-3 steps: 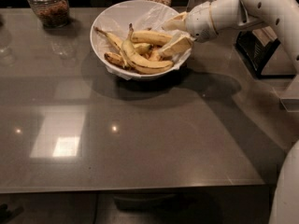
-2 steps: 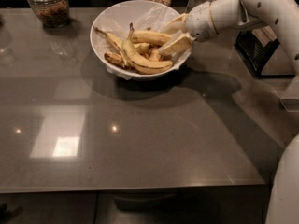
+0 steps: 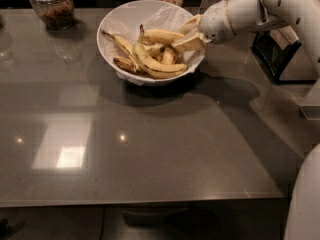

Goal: Pick banana from white bowl

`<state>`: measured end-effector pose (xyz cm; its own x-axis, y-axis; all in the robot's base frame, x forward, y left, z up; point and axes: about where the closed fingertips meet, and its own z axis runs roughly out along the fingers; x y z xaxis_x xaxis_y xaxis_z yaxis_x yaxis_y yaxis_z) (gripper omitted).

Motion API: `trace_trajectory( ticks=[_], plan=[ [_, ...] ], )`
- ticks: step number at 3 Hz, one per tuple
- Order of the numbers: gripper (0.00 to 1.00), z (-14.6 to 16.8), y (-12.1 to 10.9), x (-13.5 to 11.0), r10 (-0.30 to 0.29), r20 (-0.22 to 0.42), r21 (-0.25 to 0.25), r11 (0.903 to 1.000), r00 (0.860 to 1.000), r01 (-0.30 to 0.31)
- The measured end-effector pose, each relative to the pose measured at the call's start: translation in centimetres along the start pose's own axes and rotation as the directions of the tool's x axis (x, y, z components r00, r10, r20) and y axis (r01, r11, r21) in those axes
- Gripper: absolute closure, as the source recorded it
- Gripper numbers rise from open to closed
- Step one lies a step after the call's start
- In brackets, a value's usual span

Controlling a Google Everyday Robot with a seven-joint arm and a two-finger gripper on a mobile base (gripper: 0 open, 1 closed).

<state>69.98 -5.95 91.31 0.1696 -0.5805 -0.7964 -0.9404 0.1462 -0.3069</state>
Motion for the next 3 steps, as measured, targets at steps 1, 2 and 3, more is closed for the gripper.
trace_trajectory(
  ticks=[1, 2, 3],
  plan=[
    [1.00, -0.8, 0.1, -0.4, 0.004, 0.000, 0.014, 0.9999, 1.000, -0.004],
    [1.00, -1.9, 0.2, -1.2, 0.017, 0.019, 0.046, 0.9988, 1.000, -0.018],
    [1.00, -3.5, 0.5, -2.1, 0.046, 0.070, 0.084, 0.9952, 0.996, -0.052]
  ],
)
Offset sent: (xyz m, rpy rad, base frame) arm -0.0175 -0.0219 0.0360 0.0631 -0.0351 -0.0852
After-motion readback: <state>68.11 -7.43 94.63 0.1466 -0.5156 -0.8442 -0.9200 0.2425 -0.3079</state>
